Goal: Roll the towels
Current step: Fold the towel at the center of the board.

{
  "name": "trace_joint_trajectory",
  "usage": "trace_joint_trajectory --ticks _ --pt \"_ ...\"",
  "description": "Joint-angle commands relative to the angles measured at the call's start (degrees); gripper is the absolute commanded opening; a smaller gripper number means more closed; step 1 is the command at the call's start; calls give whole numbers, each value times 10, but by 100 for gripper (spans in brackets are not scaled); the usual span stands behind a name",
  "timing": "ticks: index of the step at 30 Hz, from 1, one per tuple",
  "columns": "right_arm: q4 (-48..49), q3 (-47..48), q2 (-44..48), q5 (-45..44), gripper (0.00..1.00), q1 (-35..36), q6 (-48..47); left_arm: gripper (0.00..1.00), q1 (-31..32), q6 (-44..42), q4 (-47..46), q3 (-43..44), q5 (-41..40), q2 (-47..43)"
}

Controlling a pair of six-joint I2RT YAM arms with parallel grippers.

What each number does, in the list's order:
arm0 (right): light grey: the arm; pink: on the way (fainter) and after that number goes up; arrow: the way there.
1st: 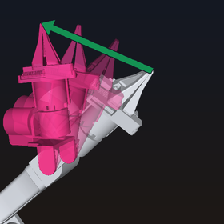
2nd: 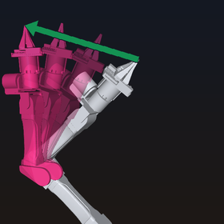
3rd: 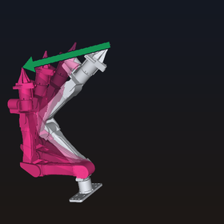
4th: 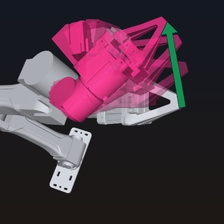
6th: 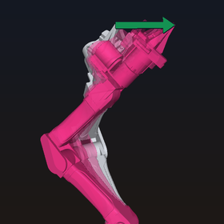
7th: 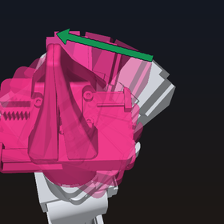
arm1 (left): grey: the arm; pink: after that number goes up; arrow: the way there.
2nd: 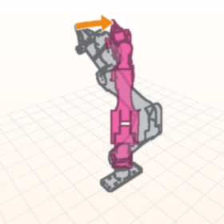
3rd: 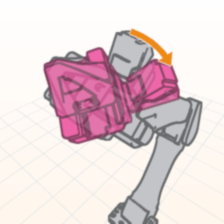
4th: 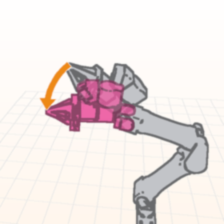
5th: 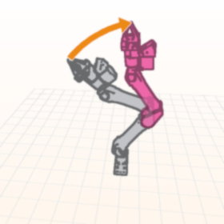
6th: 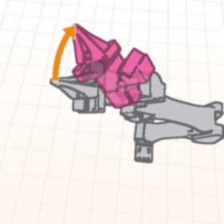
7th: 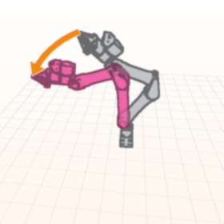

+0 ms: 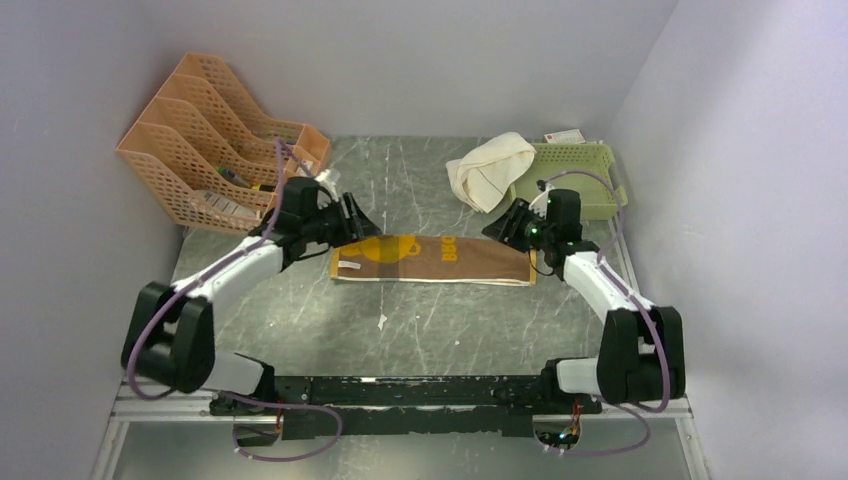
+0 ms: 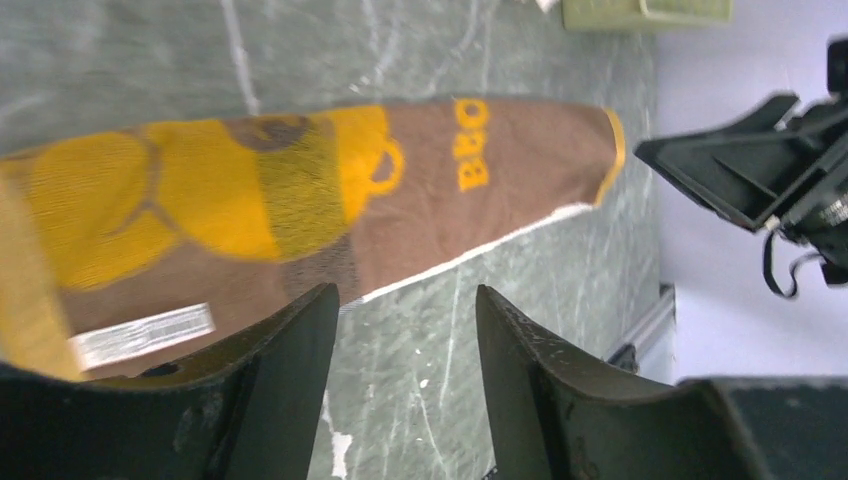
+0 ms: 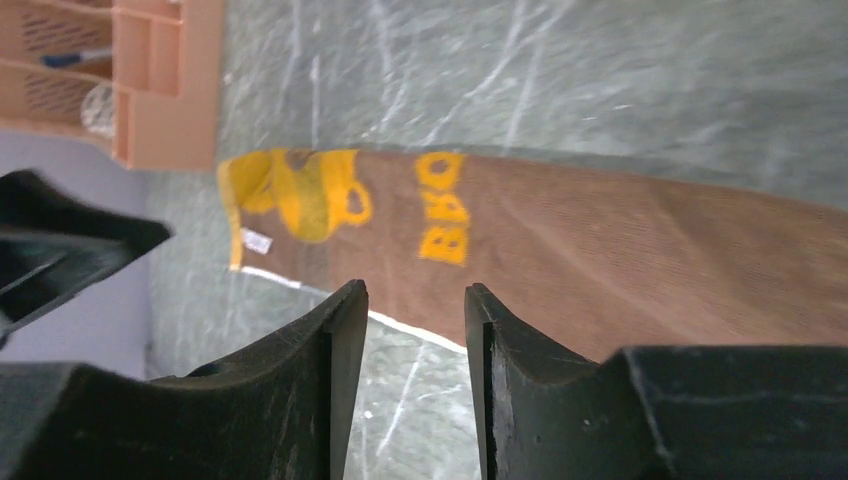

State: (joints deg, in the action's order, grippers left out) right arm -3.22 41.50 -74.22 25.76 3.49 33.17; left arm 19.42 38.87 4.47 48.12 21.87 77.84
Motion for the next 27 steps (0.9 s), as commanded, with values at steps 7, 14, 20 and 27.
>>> trace_joint_trajectory --ticks 7,14,20,27 --pt "270 -54 -116 127 33 16 113 57 60 39 -240 -11 81 167" --pt "360 -91 -184 101 36 10 179 56 58 61 -297 -39 35 208" --pt "361 -118 -191 91 36 -49 180 55 33 59 -297 -55 7 234" --pt "392 -129 -236 120 36 -133 206 53 -9 85 -321 -80 22 259"
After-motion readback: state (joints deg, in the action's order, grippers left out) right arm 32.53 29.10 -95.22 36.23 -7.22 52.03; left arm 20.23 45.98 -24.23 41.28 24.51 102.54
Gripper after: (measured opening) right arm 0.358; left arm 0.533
